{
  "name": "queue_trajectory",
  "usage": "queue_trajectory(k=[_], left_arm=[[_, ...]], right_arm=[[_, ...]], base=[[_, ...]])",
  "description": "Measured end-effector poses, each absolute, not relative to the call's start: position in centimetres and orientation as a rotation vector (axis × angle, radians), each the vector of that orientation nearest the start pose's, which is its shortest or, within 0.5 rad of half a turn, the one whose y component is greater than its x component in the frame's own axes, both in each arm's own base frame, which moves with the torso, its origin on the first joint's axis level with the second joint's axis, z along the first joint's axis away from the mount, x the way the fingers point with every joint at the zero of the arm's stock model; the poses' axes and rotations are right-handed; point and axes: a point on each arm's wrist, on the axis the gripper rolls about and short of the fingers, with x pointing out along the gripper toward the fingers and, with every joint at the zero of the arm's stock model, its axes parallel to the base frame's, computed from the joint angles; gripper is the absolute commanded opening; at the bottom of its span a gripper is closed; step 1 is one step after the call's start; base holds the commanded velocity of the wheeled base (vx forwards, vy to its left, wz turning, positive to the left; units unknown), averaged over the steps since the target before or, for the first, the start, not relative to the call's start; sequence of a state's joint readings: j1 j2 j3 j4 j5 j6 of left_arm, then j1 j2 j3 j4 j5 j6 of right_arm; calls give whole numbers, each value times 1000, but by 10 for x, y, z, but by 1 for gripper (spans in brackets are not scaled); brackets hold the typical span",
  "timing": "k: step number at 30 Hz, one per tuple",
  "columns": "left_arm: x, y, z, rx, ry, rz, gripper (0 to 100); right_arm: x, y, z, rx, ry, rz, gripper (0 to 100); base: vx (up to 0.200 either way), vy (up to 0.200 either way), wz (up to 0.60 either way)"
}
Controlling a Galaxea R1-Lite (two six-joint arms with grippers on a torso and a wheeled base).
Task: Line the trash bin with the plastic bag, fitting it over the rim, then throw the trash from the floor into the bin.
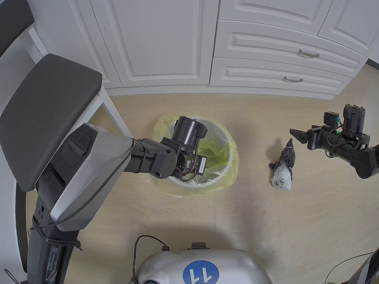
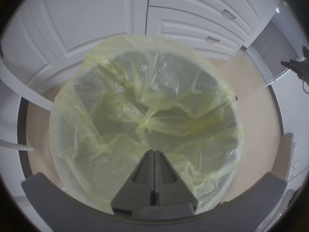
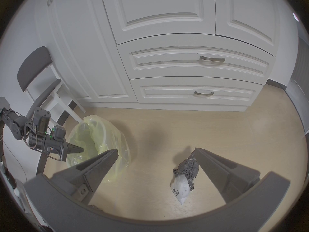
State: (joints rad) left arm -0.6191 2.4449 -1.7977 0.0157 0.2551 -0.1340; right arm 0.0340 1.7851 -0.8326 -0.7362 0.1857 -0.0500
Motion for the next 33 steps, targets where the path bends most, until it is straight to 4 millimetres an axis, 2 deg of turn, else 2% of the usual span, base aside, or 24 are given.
queue_trajectory(k=[10, 14, 18, 27, 33], left_arm=[[384, -285, 75, 226, 754, -325, 0], [373, -289, 76, 238, 766, -347, 0], [371, -289, 81, 235, 752, -344, 0], [382, -278, 108, 173, 638, -327, 0], [378, -272, 138, 127, 557, -327, 0]], right_arm=[[323, 8, 175, -41, 205, 235, 100], [322, 7, 175, -42, 206, 236, 100], [322, 6, 175, -42, 206, 234, 100], [322, 6, 175, -42, 204, 233, 100], [321, 6, 175, -41, 208, 232, 100]], base=[[0, 0, 0], [0, 0, 0], [0, 0, 0], [0, 0, 0], [0, 0, 0]])
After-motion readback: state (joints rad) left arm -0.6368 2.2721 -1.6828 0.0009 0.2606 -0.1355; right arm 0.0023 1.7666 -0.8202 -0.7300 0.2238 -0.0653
